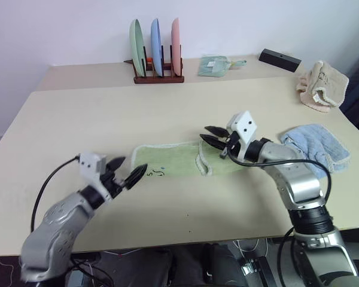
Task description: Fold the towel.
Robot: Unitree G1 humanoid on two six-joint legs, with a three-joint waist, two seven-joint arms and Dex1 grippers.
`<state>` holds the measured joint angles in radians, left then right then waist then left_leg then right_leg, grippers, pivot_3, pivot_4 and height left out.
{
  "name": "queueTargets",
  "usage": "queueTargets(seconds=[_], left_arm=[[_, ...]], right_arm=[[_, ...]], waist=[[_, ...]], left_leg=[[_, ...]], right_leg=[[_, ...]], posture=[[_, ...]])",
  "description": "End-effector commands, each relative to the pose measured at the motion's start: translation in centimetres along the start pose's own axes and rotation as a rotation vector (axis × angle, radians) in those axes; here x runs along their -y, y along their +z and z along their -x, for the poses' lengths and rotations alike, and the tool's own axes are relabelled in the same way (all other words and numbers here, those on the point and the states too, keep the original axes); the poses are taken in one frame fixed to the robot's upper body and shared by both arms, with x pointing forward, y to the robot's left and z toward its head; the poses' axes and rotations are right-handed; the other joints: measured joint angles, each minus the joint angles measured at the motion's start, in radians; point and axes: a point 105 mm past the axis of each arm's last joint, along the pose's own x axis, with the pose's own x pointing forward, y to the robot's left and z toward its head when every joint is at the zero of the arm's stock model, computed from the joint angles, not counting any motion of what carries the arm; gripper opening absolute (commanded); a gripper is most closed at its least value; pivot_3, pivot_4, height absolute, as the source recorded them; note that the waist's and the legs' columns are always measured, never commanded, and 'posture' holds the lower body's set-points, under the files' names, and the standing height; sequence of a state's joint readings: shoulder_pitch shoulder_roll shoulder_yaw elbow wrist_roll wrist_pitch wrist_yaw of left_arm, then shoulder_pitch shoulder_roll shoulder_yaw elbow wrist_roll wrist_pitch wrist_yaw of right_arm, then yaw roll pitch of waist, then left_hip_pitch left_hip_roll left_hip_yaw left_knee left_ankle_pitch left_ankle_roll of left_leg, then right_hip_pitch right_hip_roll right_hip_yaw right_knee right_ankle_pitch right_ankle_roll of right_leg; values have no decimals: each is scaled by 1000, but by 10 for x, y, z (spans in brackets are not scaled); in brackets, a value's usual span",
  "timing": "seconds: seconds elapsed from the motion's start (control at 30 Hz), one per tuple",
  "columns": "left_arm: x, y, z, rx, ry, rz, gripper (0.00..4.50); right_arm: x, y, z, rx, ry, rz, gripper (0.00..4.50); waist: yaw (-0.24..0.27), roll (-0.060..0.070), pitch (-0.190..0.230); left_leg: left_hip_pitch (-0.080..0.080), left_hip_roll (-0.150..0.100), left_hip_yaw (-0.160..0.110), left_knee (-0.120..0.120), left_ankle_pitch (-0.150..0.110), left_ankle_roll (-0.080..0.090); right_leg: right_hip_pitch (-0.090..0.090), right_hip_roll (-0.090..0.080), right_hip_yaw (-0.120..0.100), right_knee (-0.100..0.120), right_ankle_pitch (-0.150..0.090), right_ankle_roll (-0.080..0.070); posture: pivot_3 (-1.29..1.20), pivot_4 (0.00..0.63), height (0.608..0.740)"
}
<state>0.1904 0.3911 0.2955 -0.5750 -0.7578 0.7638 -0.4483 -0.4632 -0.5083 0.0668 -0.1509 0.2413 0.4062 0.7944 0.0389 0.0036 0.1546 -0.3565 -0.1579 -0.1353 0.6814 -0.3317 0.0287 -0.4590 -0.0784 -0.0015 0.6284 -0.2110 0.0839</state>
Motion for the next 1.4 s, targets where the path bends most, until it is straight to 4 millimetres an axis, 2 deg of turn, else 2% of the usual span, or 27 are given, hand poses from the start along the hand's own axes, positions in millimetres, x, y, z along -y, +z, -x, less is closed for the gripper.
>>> queueTargets(seconds=[0.03,0.1,0.2,0.3,0.4,0.5,0.57,0.63,0.73,0.83,0.93,1.07,1.13,1.2,1.3,1.4], left_arm=[[18,-11,7,-49,9,128,4500],[14,-20,4,-73,71,240,4500],[4,-21,-6,-20,174,426,4500],[-5,-3,-25,114,212,630,4500],[-13,-2,-40,116,239,754,4500],[-24,-1,-48,143,289,870,4500],[-28,-1,-51,140,302,880,3965],[-29,2,-52,153,296,896,3193],[-29,5,-52,152,290,882,1527],[-31,8,-50,159,293,857,43],[-43,23,-39,226,317,787,43],[-66,46,-14,308,391,596,43],[-86,73,9,391,440,493,43],[-93,91,21,429,445,417,43],[-79,114,16,383,359,223,43],[-48,120,-7,267,209,14,43]], right_arm=[[-10,12,-2,26,92,89,3366],[-10,12,-4,30,86,104,4381],[-15,7,-9,24,95,135,4451],[-19,1,-10,16,102,148,4451],[-20,2,-10,23,92,151,4451],[-19,3,-9,29,74,159,4451],[-18,3,-8,32,59,159,4500],[-18,2,-6,30,51,158,4500],[-18,-1,-3,19,38,153,4500],[-17,-4,0,8,25,146,4500],[-15,-4,6,2,22,138,4500],[-8,-3,12,-3,5,132,4500],[-2,-6,16,-18,-7,131,4500],[0,-8,18,-28,-10,132,4500],[2,-12,18,-39,-9,131,4500],[0,-14,16,-36,-1,125,4500]], waist=[[2,0,0],[3,0,0],[4,-1,0],[5,-1,0],[3,-1,0],[3,-1,0],[4,-1,-1],[3,-1,-1],[3,-1,-1],[3,-1,-1],[2,-1,0],[1,-1,0],[1,-1,0],[0,-1,0],[6,-1,0],[12,-2,0]], left_leg=[[0,0,0,0,0,0],[1,0,0,1,0,0],[1,0,0,1,0,0],[1,0,0,2,0,-1],[1,0,0,2,0,-1],[1,0,0,2,0,-1],[1,0,0,2,1,-1],[1,0,0,2,1,-1],[1,0,0,2,1,-1],[1,0,0,2,1,-1],[1,0,0,2,1,-1],[1,0,0,1,1,-1],[1,0,0,0,1,-1],[1,0,0,0,1,-1],[1,0,0,0,1,-1],[0,-1,0,1,1,-1]], right_leg=[[0,0,0,0,0,0],[1,0,0,0,0,0],[1,0,0,1,0,0],[1,0,0,1,0,0],[1,0,0,1,0,0],[1,0,0,1,0,0],[1,0,0,1,0,0],[1,0,0,1,0,0],[1,0,0,1,0,0],[1,0,0,1,0,0],[0,0,0,1,0,0],[0,0,0,1,0,0],[0,0,0,1,0,0],[0,1,0,1,0,0],[0,0,0,0,0,0],[1,0,0,0,0,0]], posture=[[0,150,740],[0,150,740],[0,150,740],[0,150,740],[0,150,740],[0,150,740],[0,150,740],[0,150,740],[0,150,740],[0,150,740],[0,150,740],[0,150,740],[0,150,740],[0,150,740],[0,150,740],[0,150,740]])
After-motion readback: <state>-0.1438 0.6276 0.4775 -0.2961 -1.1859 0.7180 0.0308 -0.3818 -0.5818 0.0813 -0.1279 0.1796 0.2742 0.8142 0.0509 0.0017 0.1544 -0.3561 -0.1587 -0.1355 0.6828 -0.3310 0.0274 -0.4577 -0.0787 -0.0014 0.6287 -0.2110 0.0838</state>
